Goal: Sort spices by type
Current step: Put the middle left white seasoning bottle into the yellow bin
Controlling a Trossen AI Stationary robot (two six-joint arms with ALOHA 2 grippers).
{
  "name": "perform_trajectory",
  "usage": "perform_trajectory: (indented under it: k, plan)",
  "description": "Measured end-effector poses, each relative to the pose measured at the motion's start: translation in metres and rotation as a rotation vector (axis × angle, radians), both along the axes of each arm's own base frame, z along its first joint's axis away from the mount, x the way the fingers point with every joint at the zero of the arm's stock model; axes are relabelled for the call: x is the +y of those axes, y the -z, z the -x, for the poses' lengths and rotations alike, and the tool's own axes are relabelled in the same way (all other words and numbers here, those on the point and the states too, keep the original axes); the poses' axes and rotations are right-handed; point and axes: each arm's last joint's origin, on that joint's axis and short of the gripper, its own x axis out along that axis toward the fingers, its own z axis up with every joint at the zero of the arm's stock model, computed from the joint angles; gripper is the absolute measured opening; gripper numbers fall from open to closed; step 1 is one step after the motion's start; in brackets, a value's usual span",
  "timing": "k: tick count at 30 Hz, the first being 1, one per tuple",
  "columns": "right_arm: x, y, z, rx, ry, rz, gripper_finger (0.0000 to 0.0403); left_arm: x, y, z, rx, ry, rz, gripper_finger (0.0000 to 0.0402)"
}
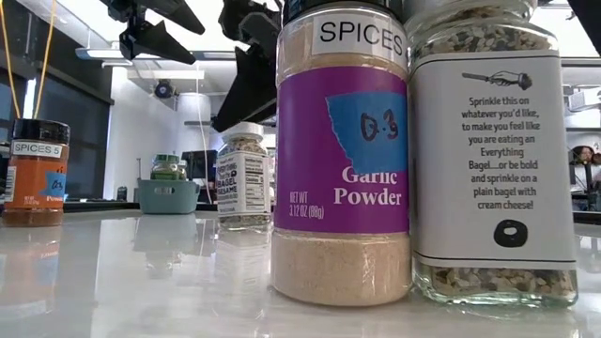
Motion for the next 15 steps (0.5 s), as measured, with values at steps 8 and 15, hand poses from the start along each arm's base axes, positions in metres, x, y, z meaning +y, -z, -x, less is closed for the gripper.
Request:
perform_trajectory:
  k: [8,15]
  plan:
    - [0.000,0.013,0.011,0.147,-0.019,0.011,0.0256,0.000,0.000,0.000,0.000,0.000,0.000,0.0278]
    - [0.002,0.010,0.015,0.176,0.023,-0.013,0.0256,0.000,0.000,0.000,0.001,0.002,-0.002,0.0278]
